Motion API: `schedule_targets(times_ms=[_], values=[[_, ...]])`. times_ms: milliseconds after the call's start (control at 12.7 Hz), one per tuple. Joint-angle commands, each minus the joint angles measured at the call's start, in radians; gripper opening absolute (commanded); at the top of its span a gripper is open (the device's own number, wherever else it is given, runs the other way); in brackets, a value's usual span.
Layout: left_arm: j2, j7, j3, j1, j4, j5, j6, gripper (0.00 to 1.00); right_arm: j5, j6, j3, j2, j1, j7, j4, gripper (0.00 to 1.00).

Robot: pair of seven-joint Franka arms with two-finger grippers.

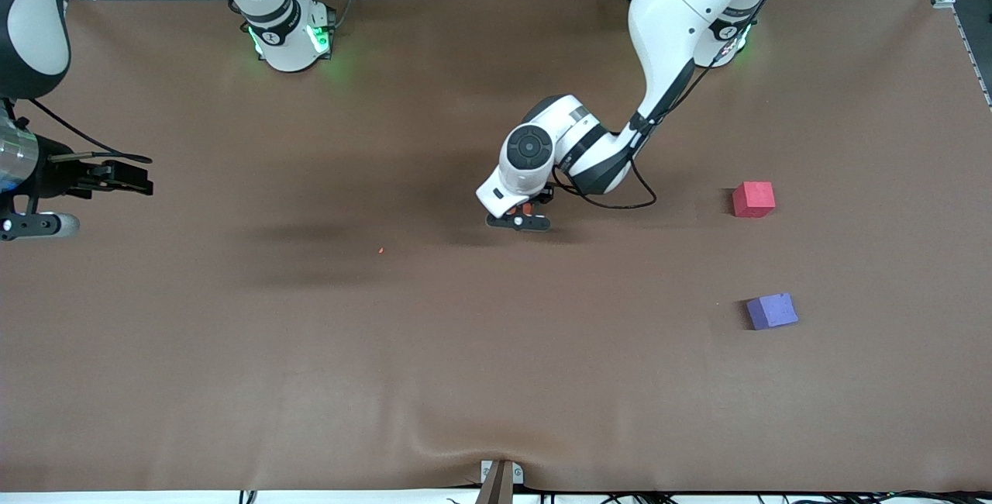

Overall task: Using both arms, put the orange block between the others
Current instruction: 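Carry the orange cube with the left gripper between the pink and blue cubes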

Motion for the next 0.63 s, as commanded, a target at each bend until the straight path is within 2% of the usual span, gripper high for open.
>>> schedule_targets(times_ms=[0,157,314,550], values=[[-0.028,-0.010,-0.002,0.133,0.008,0.027,0.000,0.04,0.014,0.007,0.005,-0.034,-0.016,-0.017,-0.013,1.00],[-0.059,-0.012,-0.002,0.245,0.008,0.027,-0.006,0.05,0.014,0.007,0.005,-0.032,-0.013,-0.017,-0.012,1.00],[-0.062,0.031,0.001,0.371,0.009,0.045,-0.078,0.05,0.014,0.007,0.005,-0.032,-0.013,-0.017,-0.013,1.00],[-0.062,0.198,-0.001,0.543,-0.001,0.157,-0.134,0.05,0.012,0.007,0.007,-0.029,-0.014,-0.015,-0.012,1.00]])
